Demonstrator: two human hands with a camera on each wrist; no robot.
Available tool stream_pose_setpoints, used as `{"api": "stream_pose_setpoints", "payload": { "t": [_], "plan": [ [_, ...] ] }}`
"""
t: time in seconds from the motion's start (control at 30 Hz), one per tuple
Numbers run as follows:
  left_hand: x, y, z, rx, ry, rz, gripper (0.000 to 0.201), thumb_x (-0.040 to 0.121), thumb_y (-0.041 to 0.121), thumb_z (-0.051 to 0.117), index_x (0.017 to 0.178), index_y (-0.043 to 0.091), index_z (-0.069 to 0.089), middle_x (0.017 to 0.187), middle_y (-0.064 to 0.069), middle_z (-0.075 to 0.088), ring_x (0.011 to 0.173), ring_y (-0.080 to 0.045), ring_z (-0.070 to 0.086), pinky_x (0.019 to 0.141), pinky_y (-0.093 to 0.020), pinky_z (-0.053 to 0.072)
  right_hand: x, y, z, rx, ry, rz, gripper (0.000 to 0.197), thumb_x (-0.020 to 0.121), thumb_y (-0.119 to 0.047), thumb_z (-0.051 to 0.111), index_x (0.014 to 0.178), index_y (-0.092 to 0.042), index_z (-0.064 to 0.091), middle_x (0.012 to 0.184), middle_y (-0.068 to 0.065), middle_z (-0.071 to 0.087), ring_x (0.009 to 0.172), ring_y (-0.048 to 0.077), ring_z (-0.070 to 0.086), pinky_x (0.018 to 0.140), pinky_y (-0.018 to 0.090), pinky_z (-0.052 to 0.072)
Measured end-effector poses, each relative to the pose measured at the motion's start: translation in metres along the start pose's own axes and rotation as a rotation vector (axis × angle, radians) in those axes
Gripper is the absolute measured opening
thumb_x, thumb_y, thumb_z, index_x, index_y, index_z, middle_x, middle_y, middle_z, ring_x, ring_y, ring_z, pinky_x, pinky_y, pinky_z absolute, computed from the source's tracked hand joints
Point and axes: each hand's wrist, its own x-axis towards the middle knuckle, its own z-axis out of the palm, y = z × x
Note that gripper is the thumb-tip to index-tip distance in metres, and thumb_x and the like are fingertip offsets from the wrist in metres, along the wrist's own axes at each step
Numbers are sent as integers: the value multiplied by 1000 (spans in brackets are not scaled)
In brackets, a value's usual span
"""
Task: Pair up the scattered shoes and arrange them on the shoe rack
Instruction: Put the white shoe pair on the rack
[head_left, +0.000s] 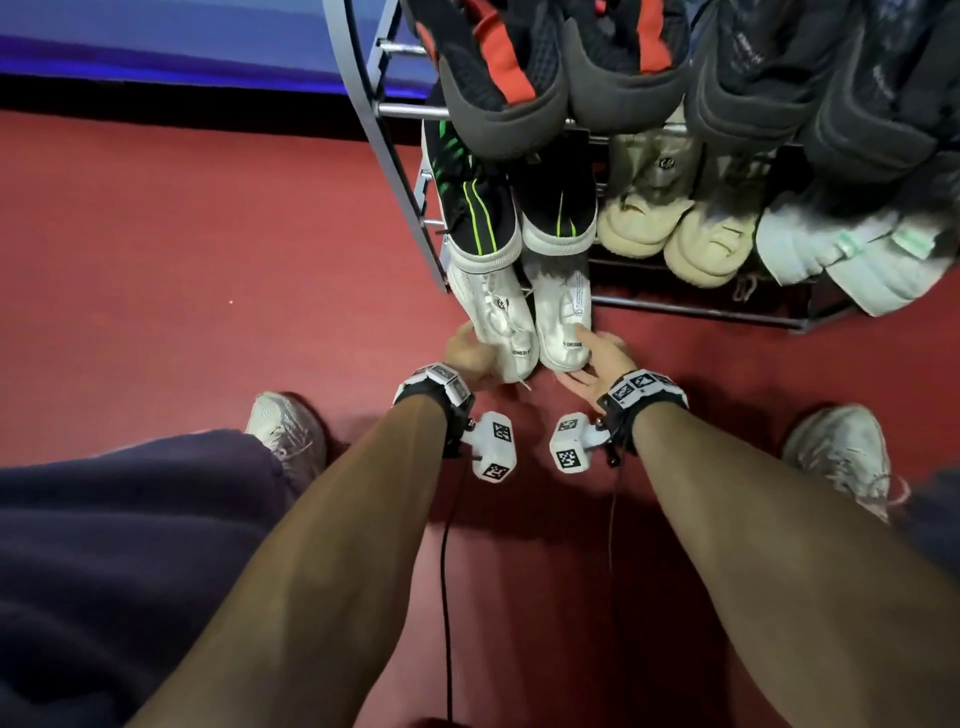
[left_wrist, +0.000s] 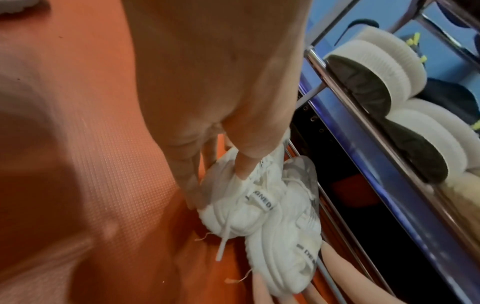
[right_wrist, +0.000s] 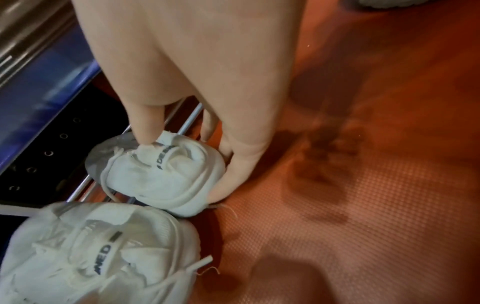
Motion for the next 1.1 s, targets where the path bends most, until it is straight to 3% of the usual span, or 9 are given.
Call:
{"api": "stream_pose_setpoints", "payload": {
  "t": [0.07,0.2,0.37,0.53,0.67,0.8,0.87,0.93,1.1],
  "plan": [
    [1,-2,6,-12,-16,5,54,85,-19,58,126,16,54,105,-17,67,90,-37,68,73,-48,60,3,3,-2,32,52,-83,40,90,-23,72,127,-15,59,125,12,67,106,24,68,77,37,61],
    [2,2,19,-31,-22,48,68,79,-24,49,132,18,57,92,-12,72,91,-48,71,79,-67,56,9,-11,-3,80,136,-202,27,89,-3,66,105,-24,67,114,8,71,106,24,69,70,32,60],
    [9,22,26,-50,-31,186,58,89,-12,48,142,11,47,117,-25,69,87,-39,72,71,-48,63,17,-41,10,38,136,-282,18,94,-8,64,99,-25,64,115,7,69,108,23,67,77,33,59],
    [15,27,37,-129,151,258,63,76,12,57,138,1,52,123,-14,68,104,-23,66,100,-33,52,25,-53,39,118,97,-320,27,90,1,61,110,-18,60,109,3,70,105,23,68,80,36,59],
    [20,22,29,-99,102,237,68,70,11,65,138,8,57,114,-5,70,96,-20,65,75,-21,52,31,-42,50,16,57,-258,42,89,-4,62,129,-19,59,116,-1,65,113,20,60,83,32,56],
    [41,9,21,-94,62,269,68,70,29,71,135,12,60,119,-15,72,94,-31,70,77,-37,52,33,-39,43,-15,21,-263,38,94,1,57,125,-21,61,112,0,66,121,24,59,101,34,48],
    [76,-11,20,-81,71,273,76,68,40,74,138,14,58,127,-15,69,114,-40,66,97,-53,54,29,-44,40,19,21,-269,41,94,0,59,131,-16,59,119,7,66,123,26,59,103,31,48],
    [85,-14,17,-96,69,290,80,67,33,73,142,13,55,134,-10,66,124,-34,63,105,-57,49,27,-47,39,33,9,-268,40,94,-2,61,131,-14,59,108,3,67,121,25,60,105,32,48],
    [38,21,16,-39,37,352,70,81,-6,71,145,13,53,135,1,66,122,-11,61,103,-28,52,30,-47,45,-3,73,-342,32,92,1,59,119,-14,66,101,5,71,110,25,67,102,38,51]
  ]
}}
